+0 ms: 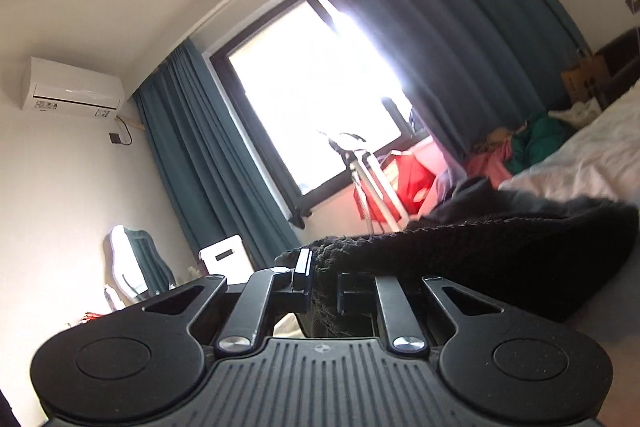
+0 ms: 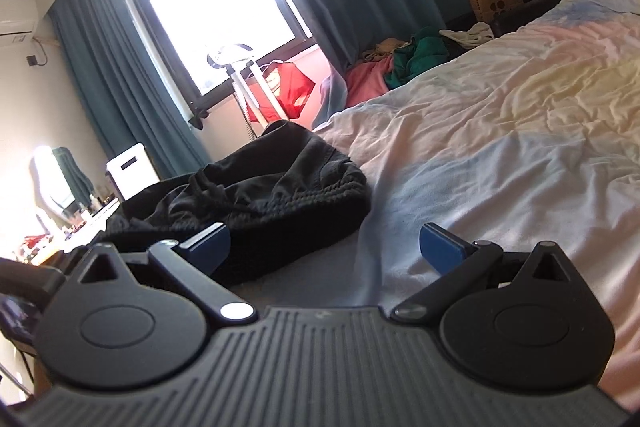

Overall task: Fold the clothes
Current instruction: 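Grasp the ribbed waistband with the left gripper while the right gripper grasps the pants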

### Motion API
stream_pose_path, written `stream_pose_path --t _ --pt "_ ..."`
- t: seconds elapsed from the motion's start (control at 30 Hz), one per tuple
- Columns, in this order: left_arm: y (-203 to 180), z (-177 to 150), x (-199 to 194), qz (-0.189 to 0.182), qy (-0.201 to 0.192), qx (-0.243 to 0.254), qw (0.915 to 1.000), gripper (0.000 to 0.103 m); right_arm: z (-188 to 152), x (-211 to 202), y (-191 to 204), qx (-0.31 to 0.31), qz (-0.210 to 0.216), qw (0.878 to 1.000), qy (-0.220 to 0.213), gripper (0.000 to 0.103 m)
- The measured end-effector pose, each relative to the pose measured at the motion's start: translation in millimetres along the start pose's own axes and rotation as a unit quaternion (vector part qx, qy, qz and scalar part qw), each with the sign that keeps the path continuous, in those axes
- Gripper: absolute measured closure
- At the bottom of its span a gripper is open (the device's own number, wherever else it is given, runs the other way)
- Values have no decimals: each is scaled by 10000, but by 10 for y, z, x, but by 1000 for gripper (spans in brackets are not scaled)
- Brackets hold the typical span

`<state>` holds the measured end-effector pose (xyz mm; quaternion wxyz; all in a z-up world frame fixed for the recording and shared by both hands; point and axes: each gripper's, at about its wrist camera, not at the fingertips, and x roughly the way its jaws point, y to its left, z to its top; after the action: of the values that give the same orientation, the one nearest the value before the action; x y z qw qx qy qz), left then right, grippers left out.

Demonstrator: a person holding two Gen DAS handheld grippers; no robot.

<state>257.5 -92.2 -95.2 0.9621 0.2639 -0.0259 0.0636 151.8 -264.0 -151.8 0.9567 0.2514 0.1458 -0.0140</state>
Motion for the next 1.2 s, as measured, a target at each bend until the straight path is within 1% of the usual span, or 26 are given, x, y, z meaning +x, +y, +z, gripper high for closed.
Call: stream_pose_path --t 0.07,0.2,0.23,0.3,0.37,0.43,0.5,0.6,0.63,0.7,0.73,0.8,0.87,1.0,1.07,1.13,1.2 --pt "168 319 -181 -91 -231 -220 9994 92 6 -97 88 -249 -3 9996 -93 0" --pt "388 750 -551 -279 -461 -553 9970 92 8 -321 182 -596 -112 9977 -294 0" --pt "472 821 -643 -302 -448 -658 9964 92 1 -378 188 -612 -179 9975 -289 0" --pt "643 955 -827 -349 -412 -879 9947 92 -17 -465 212 -530 -355 9979 -114 0" --pt "944 994 -1056 -316 -368 -1142 9923 93 12 -563 321 -456 -395 9982 -24 0" --pt "1183 941 -1154 -210 -303 -1372 9899 93 54 -659 464 -458 -358 9983 -12 0" --pt "1461 863 -1200 -80 -77 -1705 9853 93 80 -740 648 -701 -208 9973 -119 0" --pt "1815 609 -1125 -97 533 -2042 9774 93 -26 -765 861 -1277 -128 9917 -96 0" --pt "1932 523 -1099 -105 739 -2150 9738 93 -85 -733 894 -1417 -121 9898 40 0" --pt "2105 354 -1004 -151 1162 -2291 9663 93 -176 -643 914 -1479 -62 9883 372 0" --pt "2154 272 -930 -193 1382 -2317 9627 93 -212 -596 918 -1450 14 9880 536 0" --pt "2191 83 -870 -287 1685 -2365 9565 92 -251 -506 952 -1504 316 9845 842 0" --pt "2224 -103 -859 -382 1927 -2484 9485 91 -305 -423 1060 -1947 523 9732 1104 0" --pt "2240 -417 -811 -586 2293 -2466 9398 89 -404 -160 1219 -2791 406 9476 1498 0" --pt "2200 -508 -790 -662 2450 -2325 9389 88 -518 -34 1217 -3044 242 9416 1416 1" --pt "2158 -561 -771 -725 2550 -2294 9365 87 -633 93 1215 -3295 77 9347 1332 4" --pt "2156 -625 -702 -777 2646 -2321 9328 87 -747 219 1214 -3543 -88 9268 1246 10"
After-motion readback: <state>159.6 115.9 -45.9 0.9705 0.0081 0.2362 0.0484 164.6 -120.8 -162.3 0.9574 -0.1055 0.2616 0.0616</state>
